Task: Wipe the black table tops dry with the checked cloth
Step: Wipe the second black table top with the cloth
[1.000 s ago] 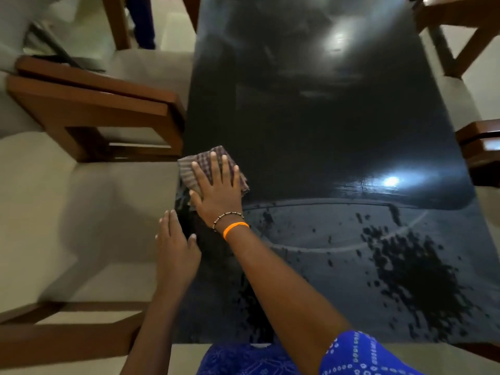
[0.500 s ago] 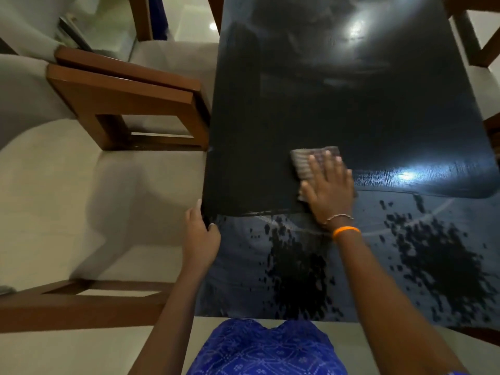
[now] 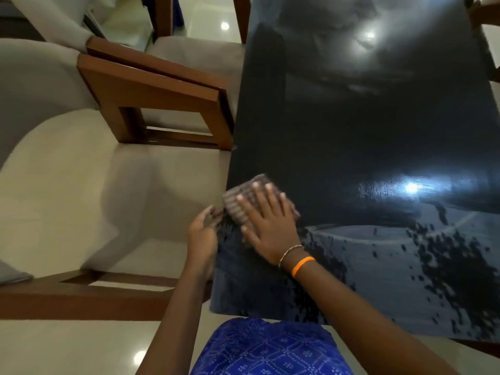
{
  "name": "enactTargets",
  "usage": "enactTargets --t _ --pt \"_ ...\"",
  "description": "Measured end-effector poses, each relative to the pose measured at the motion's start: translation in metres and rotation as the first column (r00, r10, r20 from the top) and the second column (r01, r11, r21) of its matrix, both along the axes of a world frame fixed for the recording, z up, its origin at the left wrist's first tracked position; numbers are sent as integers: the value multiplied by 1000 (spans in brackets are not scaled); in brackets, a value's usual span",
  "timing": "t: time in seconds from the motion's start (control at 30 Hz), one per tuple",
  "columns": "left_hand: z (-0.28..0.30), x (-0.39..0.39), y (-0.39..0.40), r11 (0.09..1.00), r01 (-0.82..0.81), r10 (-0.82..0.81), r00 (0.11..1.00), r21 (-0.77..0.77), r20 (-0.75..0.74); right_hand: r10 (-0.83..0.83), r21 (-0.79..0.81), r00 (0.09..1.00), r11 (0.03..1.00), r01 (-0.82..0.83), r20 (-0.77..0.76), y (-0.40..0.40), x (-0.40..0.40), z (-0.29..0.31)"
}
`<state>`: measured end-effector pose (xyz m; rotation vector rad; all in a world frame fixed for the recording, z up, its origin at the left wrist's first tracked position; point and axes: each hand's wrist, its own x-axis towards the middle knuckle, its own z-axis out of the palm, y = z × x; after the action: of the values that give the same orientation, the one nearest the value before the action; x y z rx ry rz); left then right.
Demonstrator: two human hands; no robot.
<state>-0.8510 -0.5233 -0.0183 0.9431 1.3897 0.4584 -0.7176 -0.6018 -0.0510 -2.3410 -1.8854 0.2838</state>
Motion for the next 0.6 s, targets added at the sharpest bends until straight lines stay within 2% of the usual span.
enactTargets --t 0.1,0.17,0.2,0.27,0.43,0.6 --pt "0 -16 -2 988 -103 112 991 -114 75 400 -13 916 917 -400 31 13 -6 -1" --pt "-1 -24 -4 976 -131 151 983 -174 105 526 -60 847 850 -523 74 33 15 0" --pt "-2 -26 -4 968 -137 163 980 -211 113 533 -73 841 846 -529 92 48 28 0" --pt "-2 -28 -5 952 -132 169 979 -276 114 458 -92 883 888 -450 103 80 53 -1" --pt "2 -33 -10 967 -50 82 989 -251 121 228 -112 968 970 -216 101 146 97 -2" --pt "-1 -42 -16 970 -11 40 993 -244 114 87 -95 995 992 -82 49 146 83 0"
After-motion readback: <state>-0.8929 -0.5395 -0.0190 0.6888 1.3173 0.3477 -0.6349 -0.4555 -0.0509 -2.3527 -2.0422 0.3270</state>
